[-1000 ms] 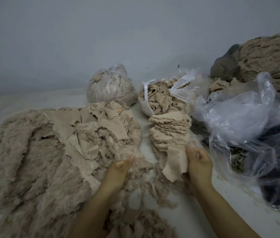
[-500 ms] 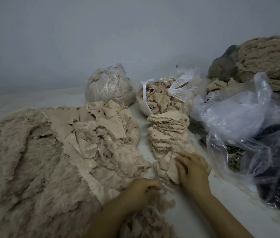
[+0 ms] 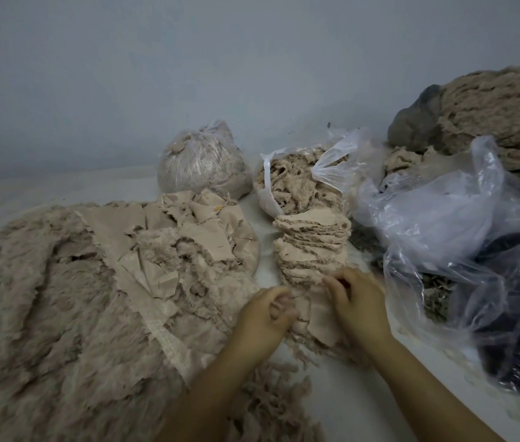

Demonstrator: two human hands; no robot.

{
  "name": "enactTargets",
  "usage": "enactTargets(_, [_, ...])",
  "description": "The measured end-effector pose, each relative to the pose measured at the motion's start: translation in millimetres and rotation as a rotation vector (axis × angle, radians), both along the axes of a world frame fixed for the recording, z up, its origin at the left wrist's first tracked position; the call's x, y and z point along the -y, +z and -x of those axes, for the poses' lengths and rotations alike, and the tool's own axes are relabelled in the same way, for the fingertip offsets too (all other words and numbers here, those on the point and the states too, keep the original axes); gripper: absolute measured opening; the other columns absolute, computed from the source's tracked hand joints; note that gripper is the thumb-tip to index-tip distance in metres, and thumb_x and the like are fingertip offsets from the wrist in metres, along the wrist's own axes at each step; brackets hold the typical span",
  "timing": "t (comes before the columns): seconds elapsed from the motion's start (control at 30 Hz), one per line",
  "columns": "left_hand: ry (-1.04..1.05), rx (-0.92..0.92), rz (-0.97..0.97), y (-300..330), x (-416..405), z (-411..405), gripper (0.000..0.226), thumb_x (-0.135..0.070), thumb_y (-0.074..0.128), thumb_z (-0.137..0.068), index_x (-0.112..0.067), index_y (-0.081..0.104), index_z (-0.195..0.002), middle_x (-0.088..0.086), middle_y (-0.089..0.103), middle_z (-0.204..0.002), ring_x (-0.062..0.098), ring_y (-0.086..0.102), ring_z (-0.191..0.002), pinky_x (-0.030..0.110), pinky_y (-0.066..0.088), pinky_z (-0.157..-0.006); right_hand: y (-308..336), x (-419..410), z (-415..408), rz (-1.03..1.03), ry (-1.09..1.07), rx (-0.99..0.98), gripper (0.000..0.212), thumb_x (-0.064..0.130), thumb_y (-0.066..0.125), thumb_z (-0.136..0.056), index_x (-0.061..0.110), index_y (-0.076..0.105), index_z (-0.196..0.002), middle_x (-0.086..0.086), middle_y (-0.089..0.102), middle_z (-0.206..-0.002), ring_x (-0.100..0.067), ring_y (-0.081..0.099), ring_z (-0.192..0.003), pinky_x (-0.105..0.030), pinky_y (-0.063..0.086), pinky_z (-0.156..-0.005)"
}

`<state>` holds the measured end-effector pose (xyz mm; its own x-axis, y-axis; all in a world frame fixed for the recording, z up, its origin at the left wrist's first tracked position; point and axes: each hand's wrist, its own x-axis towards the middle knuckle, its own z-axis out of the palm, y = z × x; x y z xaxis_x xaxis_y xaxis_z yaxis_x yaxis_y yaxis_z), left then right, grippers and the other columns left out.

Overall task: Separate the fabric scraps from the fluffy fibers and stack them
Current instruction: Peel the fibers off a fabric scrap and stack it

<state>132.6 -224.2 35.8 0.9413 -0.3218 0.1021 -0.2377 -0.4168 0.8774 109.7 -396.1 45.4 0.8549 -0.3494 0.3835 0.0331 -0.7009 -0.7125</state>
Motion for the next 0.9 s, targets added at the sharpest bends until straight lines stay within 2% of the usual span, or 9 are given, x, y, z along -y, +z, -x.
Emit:
enactTargets(0.13, [-0.110, -0.117, 0.298, 13, 15, -4, 0.061, -0.021, 0.075, -0.080, -0.036, 0.044, -0.129, -0.009, 0.056, -0.121, 0.007, 0.061, -0.077, 0.020, 0.052, -0.069, 7, -7, 7, -0.004, 0.160, 0.000, 0.016, 0.021, 0.058, -0.094, 0.018, 0.064, -0.078, 0.012, 0.060, -0.071, -0.016, 0.056, -0.076, -0.032, 0.041, -0.075])
enactTargets(0.23, [-0.140, -0.182, 0.356, 16, 23, -6, 0.046, -0.005, 0.072, -0.081, -0.030, 0.054, -0.116, 0.007, 0.064, -0.103, 0.010, 0.066, -0.073, 0.026, 0.056, -0.064, 6, -8, 10, -0.063, 0.215, -0.049, 0.018, 0.022, 0.056, -0.095, 0.014, 0.067, -0.083, 0.004, 0.065, -0.076, -0.014, 0.059, -0.075, -0.029, 0.044, -0.073])
enactTargets(0.33, [-0.091, -0.173, 0.362, 20, 26, -4, 0.014, -0.004, 0.061, -0.090, -0.016, 0.068, -0.093, 0.005, 0.066, -0.069, 0.012, 0.062, -0.055, 0.026, 0.056, -0.054, 6, -7, 15, -0.136, 0.265, -0.039, 0.017, 0.027, 0.057, -0.094, 0.028, 0.062, -0.077, 0.012, 0.064, -0.074, -0.002, 0.057, -0.074, -0.025, 0.044, -0.070])
enactTargets(0.43, [-0.041, -0.190, 0.408, 21, 24, -4, 0.017, -0.005, 0.054, -0.094, -0.007, 0.067, -0.083, 0.002, 0.064, -0.060, 0.010, 0.059, -0.049, 0.021, 0.051, -0.049, 5, -6, 18, -0.047, 0.341, -0.023, 0.011, 0.027, 0.072, -0.083, 0.032, 0.063, -0.088, 0.015, 0.065, -0.086, 0.001, 0.057, -0.084, -0.016, 0.042, -0.074])
enactTargets(0.5, [-0.008, -0.184, 0.362, 21, 23, -5, 0.027, -0.006, 0.050, -0.096, -0.010, 0.062, -0.072, 0.000, 0.058, -0.050, 0.007, 0.052, -0.042, 0.019, 0.045, -0.046, 3, -6, 17, 0.014, 0.330, 0.035, 0.003, 0.018, 0.069, -0.086, 0.017, 0.070, -0.083, 0.007, 0.067, -0.080, -0.006, 0.059, -0.077, -0.024, 0.044, -0.073])
enactTargets(0.57, [0.040, -0.156, 0.299, 20, 23, -7, 0.034, -0.007, 0.049, -0.096, -0.013, 0.056, -0.063, -0.005, 0.050, -0.042, 0.004, 0.044, -0.037, 0.017, 0.038, -0.043, 1, -6, 15, 0.032, 0.301, 0.055, 0.012, 0.013, 0.065, -0.089, 0.010, 0.070, -0.079, 0.001, 0.068, -0.076, -0.012, 0.060, -0.075, -0.030, 0.045, -0.074])
enactTargets(0.73, [0.147, -0.142, 0.290, 18, 25, -11, 0.035, -0.011, 0.049, -0.096, -0.010, 0.051, -0.061, -0.008, 0.044, -0.038, 0.005, 0.040, -0.037, 0.018, 0.032, -0.040, 0, -12, 12, 0.017, 0.229, 0.049, 0.017, 0.018, 0.062, -0.091, 0.012, 0.069, -0.076, 0.003, 0.068, -0.073, -0.014, 0.060, -0.072, -0.027, 0.043, -0.077])
enactTargets(0.83, [0.284, -0.164, 0.371, 17, 21, -13, 0.034, -0.013, 0.044, -0.098, -0.011, 0.050, -0.065, -0.004, 0.044, -0.044, 0.011, 0.037, -0.040, 0.022, 0.031, -0.043, 1, -11, 13, -0.087, 0.163, 0.023, 0.030, 0.022, 0.059, -0.093, 0.013, 0.057, -0.065, 0.007, 0.057, -0.060, -0.005, 0.050, -0.058, -0.018, 0.038, -0.061])
enactTargets(0.9, [0.341, -0.165, 0.480, 20, 13, -16, 0.031, -0.016, 0.043, -0.100, -0.008, 0.053, -0.071, -0.002, 0.050, -0.049, 0.012, 0.042, -0.040, 0.021, 0.036, -0.040, 4, -9, 10, -0.286, 0.094, -0.001, 0.041, 0.025, 0.055, -0.095, 0.012, 0.044, -0.058, 0.006, 0.042, -0.052, -0.006, 0.038, -0.051, -0.019, 0.032, -0.051])
